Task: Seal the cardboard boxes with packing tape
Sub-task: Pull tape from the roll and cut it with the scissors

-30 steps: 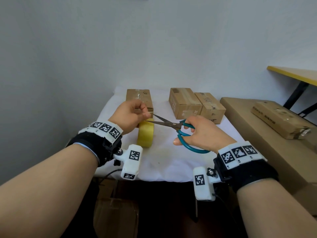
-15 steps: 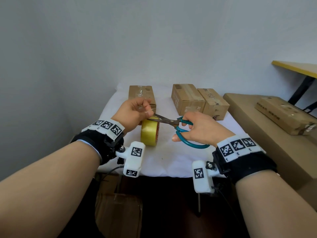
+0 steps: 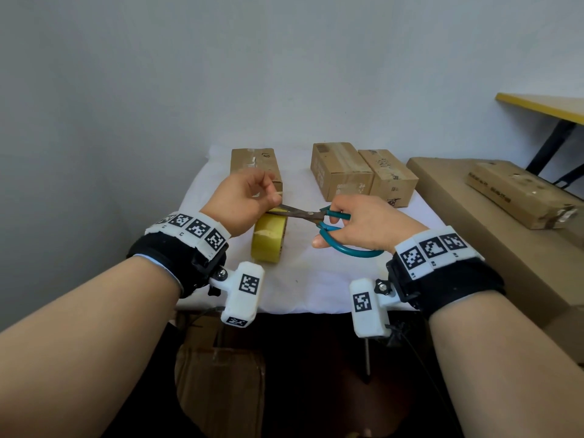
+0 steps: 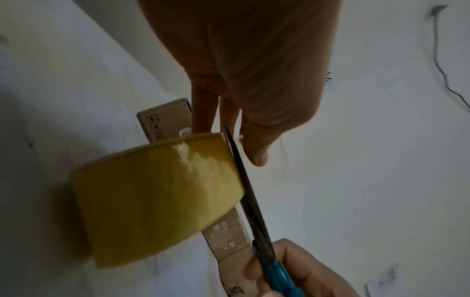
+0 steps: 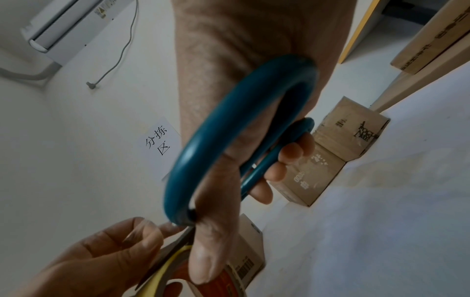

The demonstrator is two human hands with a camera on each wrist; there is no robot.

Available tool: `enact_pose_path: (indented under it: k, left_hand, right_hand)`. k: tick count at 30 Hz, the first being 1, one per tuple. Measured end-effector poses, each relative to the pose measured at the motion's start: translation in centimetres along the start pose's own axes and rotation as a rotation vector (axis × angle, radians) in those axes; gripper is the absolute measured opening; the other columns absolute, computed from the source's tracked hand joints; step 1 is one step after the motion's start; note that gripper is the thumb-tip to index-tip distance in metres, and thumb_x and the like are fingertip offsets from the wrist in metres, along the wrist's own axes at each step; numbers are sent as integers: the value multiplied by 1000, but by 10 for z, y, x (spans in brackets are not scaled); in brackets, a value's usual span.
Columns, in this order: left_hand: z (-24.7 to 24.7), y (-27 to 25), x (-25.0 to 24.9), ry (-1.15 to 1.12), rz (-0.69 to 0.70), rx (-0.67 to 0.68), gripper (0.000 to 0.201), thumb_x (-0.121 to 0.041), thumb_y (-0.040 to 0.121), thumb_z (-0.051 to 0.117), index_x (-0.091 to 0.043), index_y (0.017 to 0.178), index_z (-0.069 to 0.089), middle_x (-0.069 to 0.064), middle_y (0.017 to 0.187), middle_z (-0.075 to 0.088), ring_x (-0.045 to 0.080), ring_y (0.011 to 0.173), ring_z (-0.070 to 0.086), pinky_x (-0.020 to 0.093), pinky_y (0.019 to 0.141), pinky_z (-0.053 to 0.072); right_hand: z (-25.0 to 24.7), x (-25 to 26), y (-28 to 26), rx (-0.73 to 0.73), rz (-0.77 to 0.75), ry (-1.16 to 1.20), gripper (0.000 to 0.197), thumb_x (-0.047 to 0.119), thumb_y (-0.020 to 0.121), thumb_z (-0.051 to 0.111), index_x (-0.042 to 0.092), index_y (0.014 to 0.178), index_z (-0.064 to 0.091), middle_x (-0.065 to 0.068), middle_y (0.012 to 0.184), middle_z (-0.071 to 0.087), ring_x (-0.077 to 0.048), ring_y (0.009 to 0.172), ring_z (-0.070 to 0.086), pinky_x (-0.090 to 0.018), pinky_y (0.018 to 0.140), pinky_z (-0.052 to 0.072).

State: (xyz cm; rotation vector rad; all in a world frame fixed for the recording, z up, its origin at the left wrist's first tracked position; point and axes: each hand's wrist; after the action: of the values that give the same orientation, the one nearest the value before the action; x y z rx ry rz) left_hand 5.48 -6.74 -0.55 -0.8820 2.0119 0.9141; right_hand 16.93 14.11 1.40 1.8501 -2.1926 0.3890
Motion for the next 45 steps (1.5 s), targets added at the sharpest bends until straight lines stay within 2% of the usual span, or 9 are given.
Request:
enact_pose_path:
  k: [2,5,13,18,21,25,36,43,45]
  left_hand:
    - [-2,0,-1,37,26,1,15,-14,88,72,-18,77,62,-8,122,62,14,117,59,37,103,46]
    - [-3,0,0,34,30,-7,12,-11,86,74,-13,78,65,-8,120,63,13,116,60,39,100,48]
    - [8,-1,0,-227,-86,-69,24,1,87,70,-12,70,59,-8,111,67,25,94,69,34,66,51]
    - [17,1,3,-228,-85,-113,24,0,88,70,-14,72,58,-2,115,67,27,101,69,27,72,49]
    - [20,1,6,-216,-71,-128,23,0,87,70,-14,74,59,-1,118,66,22,108,67,39,88,55]
    - [24,-1,8,-201,-57,-196,23,-2,87,70,-18,74,60,-1,120,65,16,118,60,48,103,49]
    - [39,-4,13,-173,-42,-399,24,-7,88,66,-20,73,52,-3,119,63,15,117,57,44,102,46]
    - [42,-5,7,-115,-50,-437,11,-10,85,68,-7,80,59,-3,111,57,13,105,52,27,85,39]
    - [41,-5,8,-125,-58,-431,13,-11,85,69,-12,77,59,-4,114,56,13,110,52,26,90,40]
  right_hand:
    - [1,0,0,-1,-1,-1,64,72,66,80,22,101,61,1,99,62,-19,90,59,-35,81,51]
    - [2,-2,0,-1,-1,-5,64,73,66,79,22,100,60,1,98,63,-19,90,59,-35,81,50]
    - [1,0,1,-6,-8,-26,65,76,67,76,21,98,61,0,95,64,-19,89,60,-35,77,46]
    - [-2,2,0,-3,-22,-48,67,80,65,73,21,94,59,0,93,62,-18,84,59,-33,72,47]
    - [-2,3,-2,4,-22,-48,69,81,65,72,20,94,58,-1,93,62,-18,84,59,-32,70,46]
    - [-4,3,-2,-3,-27,-30,70,81,64,73,19,94,60,-2,94,64,-21,88,62,-35,78,51]
    - [-1,7,5,-15,-46,-52,74,89,58,68,21,85,59,-1,87,64,-18,80,60,-34,69,47]
    - [-2,9,4,6,-43,-62,73,87,61,69,20,87,58,-2,91,64,-19,82,60,-37,77,50]
    - [-2,9,3,13,-43,-67,73,88,60,68,20,86,58,-2,89,64,-19,81,60,-36,74,47]
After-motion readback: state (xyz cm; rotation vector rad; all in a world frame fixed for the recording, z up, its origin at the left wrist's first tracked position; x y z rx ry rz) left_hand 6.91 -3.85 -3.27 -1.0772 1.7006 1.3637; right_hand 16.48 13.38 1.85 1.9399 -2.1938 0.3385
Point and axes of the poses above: each hand's wrist, its own y-axis towards the middle knuckle, its own z-axis out of the palm, x = y × z
